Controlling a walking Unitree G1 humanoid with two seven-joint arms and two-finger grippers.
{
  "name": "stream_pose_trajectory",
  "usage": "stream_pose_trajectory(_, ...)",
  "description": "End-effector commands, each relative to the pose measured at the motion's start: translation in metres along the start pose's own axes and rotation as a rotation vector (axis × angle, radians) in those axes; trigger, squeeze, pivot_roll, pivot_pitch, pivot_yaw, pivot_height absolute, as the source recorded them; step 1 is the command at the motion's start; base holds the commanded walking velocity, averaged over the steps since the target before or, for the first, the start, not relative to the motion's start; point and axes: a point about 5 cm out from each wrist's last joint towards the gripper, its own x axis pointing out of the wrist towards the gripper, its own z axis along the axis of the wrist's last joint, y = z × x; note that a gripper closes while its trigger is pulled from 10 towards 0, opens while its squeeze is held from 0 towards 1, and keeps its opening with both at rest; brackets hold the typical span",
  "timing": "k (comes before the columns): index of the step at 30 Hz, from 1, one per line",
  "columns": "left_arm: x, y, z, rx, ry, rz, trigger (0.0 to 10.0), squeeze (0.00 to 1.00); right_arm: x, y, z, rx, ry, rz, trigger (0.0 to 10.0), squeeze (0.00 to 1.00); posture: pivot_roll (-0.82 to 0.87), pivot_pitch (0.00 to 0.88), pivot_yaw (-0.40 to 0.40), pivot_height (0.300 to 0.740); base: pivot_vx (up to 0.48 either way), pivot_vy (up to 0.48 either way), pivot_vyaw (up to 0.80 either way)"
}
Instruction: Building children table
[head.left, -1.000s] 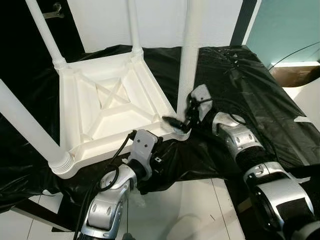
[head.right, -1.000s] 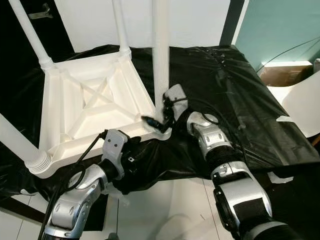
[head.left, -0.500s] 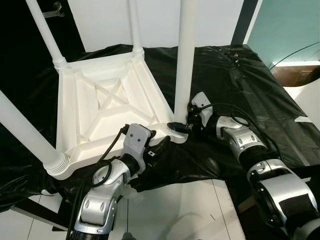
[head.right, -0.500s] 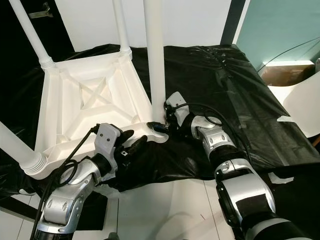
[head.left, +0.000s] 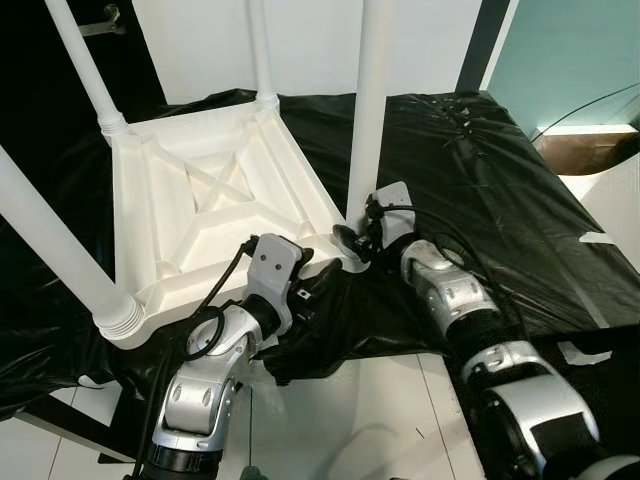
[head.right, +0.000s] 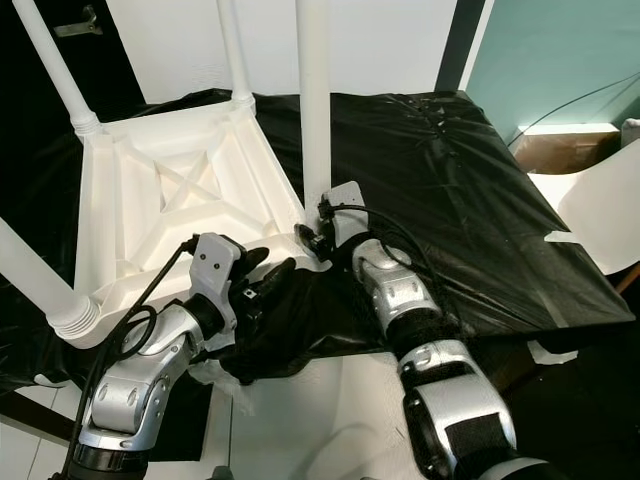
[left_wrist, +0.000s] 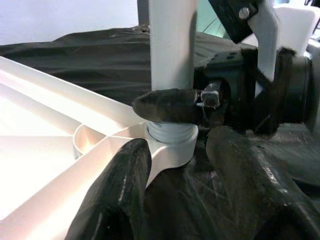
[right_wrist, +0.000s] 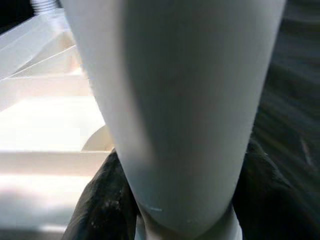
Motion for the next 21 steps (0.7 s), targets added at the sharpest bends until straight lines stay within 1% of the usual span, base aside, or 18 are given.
stream_pose_trajectory(1,0.000,0.006,-0.003,-0.009,0.018,0.059,10.0,0.00,-0.004,0.005,-0.014,0.057,0.057,-0.073,10.0,0.00,0.06,0.043,-0.057,0.740,0.000,0.000,0.00)
stream_pose_trajectory(2,0.000,0.006,-0.003,-0.009,0.018,0.059,10.0,0.00,-0.004,0.005,-0.014,0.057,0.057,-0.073,10.0,0.00,0.06,0.043,-0.057,0.740,0.000,0.000,0.00)
stream_pose_trajectory(3,0.001,0.006,-0.002,-0.011,0.008,0.056,10.0,0.00,-0.004,0.005,-0.012,0.059,0.040,-0.085,10.0,0.00,0.05,0.016,-0.047,0.740,0.000,0.000,0.00)
stream_pose_trajectory(6,0.001,0.006,-0.002,-0.011,0.008,0.056,10.0,0.00,-0.004,0.005,-0.012,0.059,0.040,-0.085,10.0,0.00,0.05,0.016,-0.047,0.740,0.000,0.000,0.00)
stream_pose_trajectory(7,0.003,0.005,-0.002,-0.007,0.006,0.046,10.0,0.00,-0.005,0.005,-0.011,0.044,0.027,-0.082,10.0,0.00,0.06,0.000,-0.039,0.740,0.000,0.000,0.00)
stream_pose_trajectory(12,0.005,0.003,-0.001,0.003,0.004,0.025,10.0,0.00,-0.007,0.004,-0.007,0.042,0.005,-0.073,10.0,0.00,0.05,0.000,-0.029,0.740,0.000,0.000,0.00)
stream_pose_trajectory(13,0.006,0.002,0.000,0.005,0.002,0.020,10.0,0.00,-0.008,0.003,-0.004,0.037,-0.008,-0.072,10.0,1.00,0.05,0.000,-0.027,0.740,0.000,0.000,0.00)
stream_pose_trajectory(16,0.005,0.003,0.001,0.004,0.002,0.023,10.0,0.00,-0.010,0.001,0.000,0.041,-0.026,-0.059,10.0,1.00,0.05,0.000,-0.028,0.740,0.000,0.000,0.00)
stream_pose_trajectory(18,0.004,0.003,0.000,0.005,0.006,0.023,10.0,0.00,-0.016,-0.004,0.003,0.039,-0.052,-0.011,10.0,1.00,0.06,0.000,-0.029,0.740,0.000,0.000,0.00)
stream_pose_trajectory(19,0.004,0.003,0.000,0.005,0.006,0.023,10.0,0.00,-0.016,-0.004,0.003,0.039,-0.052,-0.011,10.0,1.00,0.06,0.000,-0.029,0.740,0.000,0.000,0.00)
stream_pose_trajectory(21,0.003,0.003,0.001,0.003,0.004,0.022,10.0,0.00,-0.021,-0.010,0.005,0.032,-0.069,0.038,10.0,1.00,0.06,0.000,-0.034,0.740,0.000,0.000,0.00)
